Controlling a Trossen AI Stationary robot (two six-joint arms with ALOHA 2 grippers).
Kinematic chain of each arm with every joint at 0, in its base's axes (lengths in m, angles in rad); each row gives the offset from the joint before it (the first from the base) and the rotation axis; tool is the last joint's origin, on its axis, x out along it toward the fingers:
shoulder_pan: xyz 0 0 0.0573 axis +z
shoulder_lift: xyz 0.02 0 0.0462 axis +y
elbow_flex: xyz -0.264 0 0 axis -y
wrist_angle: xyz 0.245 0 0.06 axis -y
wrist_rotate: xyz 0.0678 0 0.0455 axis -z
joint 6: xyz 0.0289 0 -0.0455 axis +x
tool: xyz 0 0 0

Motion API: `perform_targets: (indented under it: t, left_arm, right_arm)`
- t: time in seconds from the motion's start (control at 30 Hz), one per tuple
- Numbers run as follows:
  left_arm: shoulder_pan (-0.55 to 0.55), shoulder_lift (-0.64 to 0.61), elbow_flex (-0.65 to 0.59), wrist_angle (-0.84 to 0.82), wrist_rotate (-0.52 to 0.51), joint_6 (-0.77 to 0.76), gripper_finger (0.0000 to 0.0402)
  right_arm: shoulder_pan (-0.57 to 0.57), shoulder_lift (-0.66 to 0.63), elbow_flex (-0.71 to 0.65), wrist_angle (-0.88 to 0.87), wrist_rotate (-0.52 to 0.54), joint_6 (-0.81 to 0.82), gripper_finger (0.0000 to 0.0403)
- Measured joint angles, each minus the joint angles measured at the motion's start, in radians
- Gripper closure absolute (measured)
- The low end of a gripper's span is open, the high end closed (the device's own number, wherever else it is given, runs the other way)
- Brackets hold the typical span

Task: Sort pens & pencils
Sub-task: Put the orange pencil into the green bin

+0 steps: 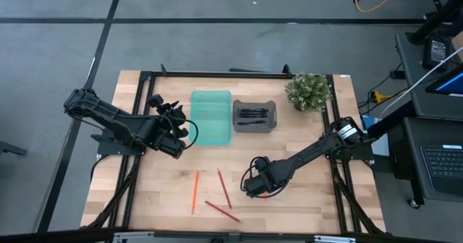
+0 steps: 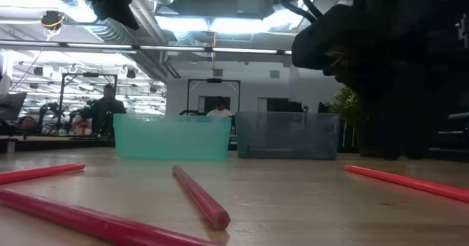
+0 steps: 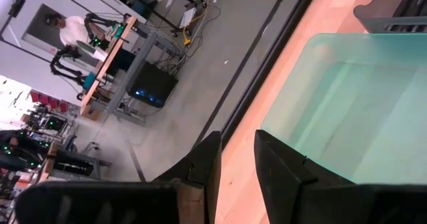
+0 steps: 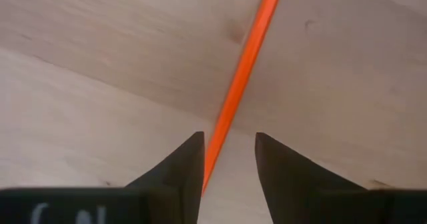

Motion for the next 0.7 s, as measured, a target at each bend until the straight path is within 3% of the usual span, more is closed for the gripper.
perform_targets:
  t: [0.47,0.7]
  left_arm:
    - [0.0,0.0,0.0,0.0,0.0,0.002,0.0317]
    - [0.0,0.0,0.0,0.0,0.001,0.002,0.0317]
  right_arm:
    - [-0.038,-0.01,-0.147,0.175,-0.01,-0.002,0.0268]
    - [-0.039,-0.009,-0.158,0.183,-0.012,-0.002,0.028]
